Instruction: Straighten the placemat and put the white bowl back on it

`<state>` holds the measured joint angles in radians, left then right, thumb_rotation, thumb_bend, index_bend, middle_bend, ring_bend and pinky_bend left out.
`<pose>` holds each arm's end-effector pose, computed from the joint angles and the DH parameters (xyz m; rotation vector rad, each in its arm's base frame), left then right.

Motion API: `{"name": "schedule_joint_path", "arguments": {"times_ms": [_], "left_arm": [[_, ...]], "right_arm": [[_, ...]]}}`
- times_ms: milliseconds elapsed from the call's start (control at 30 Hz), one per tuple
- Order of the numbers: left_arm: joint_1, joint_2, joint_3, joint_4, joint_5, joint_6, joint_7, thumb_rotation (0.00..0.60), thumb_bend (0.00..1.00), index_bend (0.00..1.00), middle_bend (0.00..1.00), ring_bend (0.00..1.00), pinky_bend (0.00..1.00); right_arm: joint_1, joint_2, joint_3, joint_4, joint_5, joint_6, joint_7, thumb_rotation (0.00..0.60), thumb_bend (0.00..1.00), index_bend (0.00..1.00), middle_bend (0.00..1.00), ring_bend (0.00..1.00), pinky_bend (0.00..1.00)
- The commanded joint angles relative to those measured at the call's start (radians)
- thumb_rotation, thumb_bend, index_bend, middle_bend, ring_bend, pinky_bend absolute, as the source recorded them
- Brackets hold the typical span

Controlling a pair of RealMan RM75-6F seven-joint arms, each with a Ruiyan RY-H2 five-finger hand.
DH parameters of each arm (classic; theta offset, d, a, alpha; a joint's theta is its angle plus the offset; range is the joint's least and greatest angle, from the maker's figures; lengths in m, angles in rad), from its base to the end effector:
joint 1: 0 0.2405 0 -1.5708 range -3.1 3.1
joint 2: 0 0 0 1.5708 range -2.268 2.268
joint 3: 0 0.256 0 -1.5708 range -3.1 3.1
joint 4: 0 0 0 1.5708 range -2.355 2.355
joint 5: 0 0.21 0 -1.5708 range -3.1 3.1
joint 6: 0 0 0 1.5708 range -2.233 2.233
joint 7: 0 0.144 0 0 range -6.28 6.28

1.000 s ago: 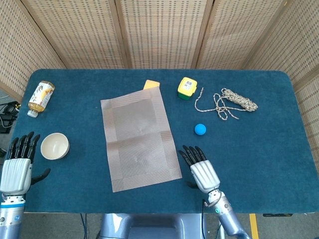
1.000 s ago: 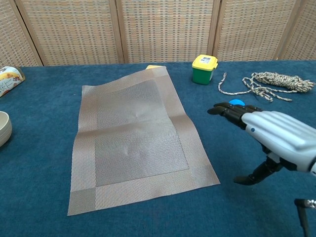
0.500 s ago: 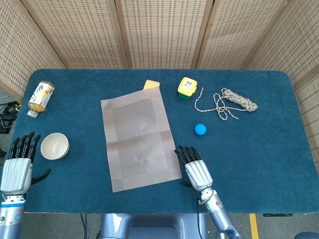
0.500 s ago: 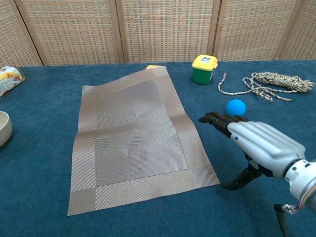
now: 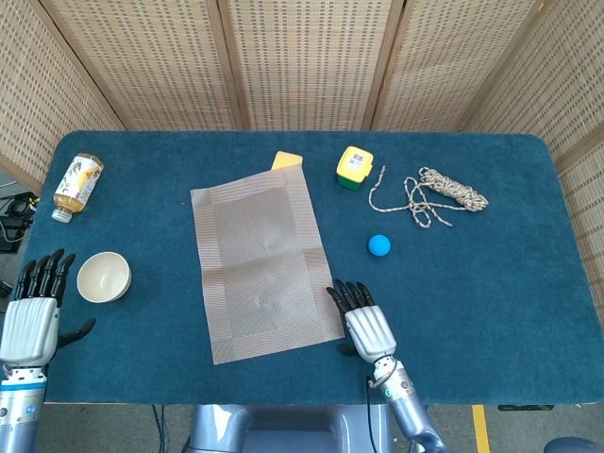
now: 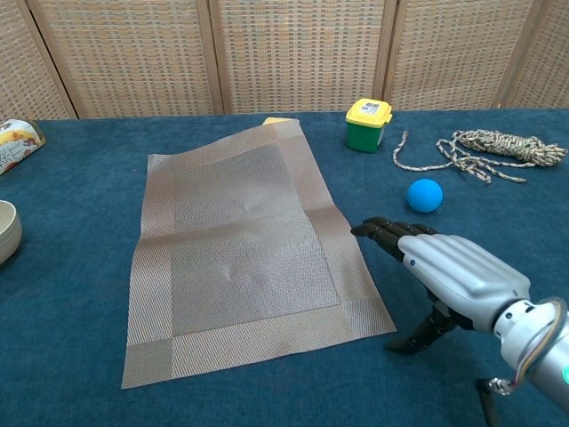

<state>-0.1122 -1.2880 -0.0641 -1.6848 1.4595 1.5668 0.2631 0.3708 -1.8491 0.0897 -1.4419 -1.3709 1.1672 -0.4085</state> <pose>-0.2749 0.1883 0.1163 -1.3256 -0.8373 -0.9311 -0.1646 -0.2278 -0.0851 1.7432 -1.0932 1.0162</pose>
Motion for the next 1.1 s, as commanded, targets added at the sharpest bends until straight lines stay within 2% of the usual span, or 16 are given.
{"name": "schedule_joint_path", "arguments": {"times_ms": [33,333,467,633,733,833,967,1100], "left_arm": [[0.001,-0.001,-0.001,0.0,0.003,0.001,-0.002,0.6,0.11,0.0,0.0,0.0,0.0],[0.006,0.004,-0.009,-0.001,-0.001,0.0,-0.019,0.6,0.11,0.0,0.0,0.0,0.0],[0.004,0.004,-0.011,0.001,-0.004,-0.008,-0.023,0.6,0.11,0.0,0.0,0.0,0.0],[0.002,0.003,-0.011,0.002,-0.006,-0.019,-0.027,0.6,0.12,0.0,0.0,0.0,0.0],[0.001,0.004,-0.01,-0.002,-0.005,-0.024,-0.033,0.6,0.12,0.0,0.0,0.0,0.0],[0.002,0.005,-0.01,-0.003,-0.005,-0.026,-0.03,0.6,0.12,0.0,0.0,0.0,0.0],[0.003,0.005,-0.012,-0.004,-0.006,-0.027,-0.031,0.6,0.12,0.0,0.0,0.0,0.0],[0.003,0.005,-0.012,-0.005,-0.005,-0.028,-0.03,0.6,0.12,0.0,0.0,0.0,0.0]], "right_arm": [[0.006,-0.017,0.005,0.018,0.021,-0.013,0.0,0.6,0.0,0.0,0.0,0.0,0.0],[0.018,-0.066,0.011,0.087,0.044,-0.026,0.01,0.6,0.0,0.0,0.0,0.0,0.0],[0.025,-0.097,0.012,0.142,0.02,-0.003,0.024,0.6,0.02,0.0,0.0,0.0,0.0],[0.031,-0.127,0.0,0.21,-0.052,0.045,0.124,0.6,0.24,0.0,0.0,0.0,0.0],[0.03,-0.133,0.001,0.226,-0.083,0.078,0.18,0.6,0.33,0.0,0.0,0.0,0.0],[0.026,-0.138,0.003,0.234,-0.109,0.115,0.23,0.6,0.38,0.0,0.0,0.0,0.0],[0.023,-0.131,-0.001,0.232,-0.121,0.125,0.282,0.6,0.4,0.0,0.0,0.0,0.0],[0.024,-0.134,0.0,0.245,-0.121,0.123,0.301,0.6,0.39,0.09,0.0,0.0,0.0]]}}
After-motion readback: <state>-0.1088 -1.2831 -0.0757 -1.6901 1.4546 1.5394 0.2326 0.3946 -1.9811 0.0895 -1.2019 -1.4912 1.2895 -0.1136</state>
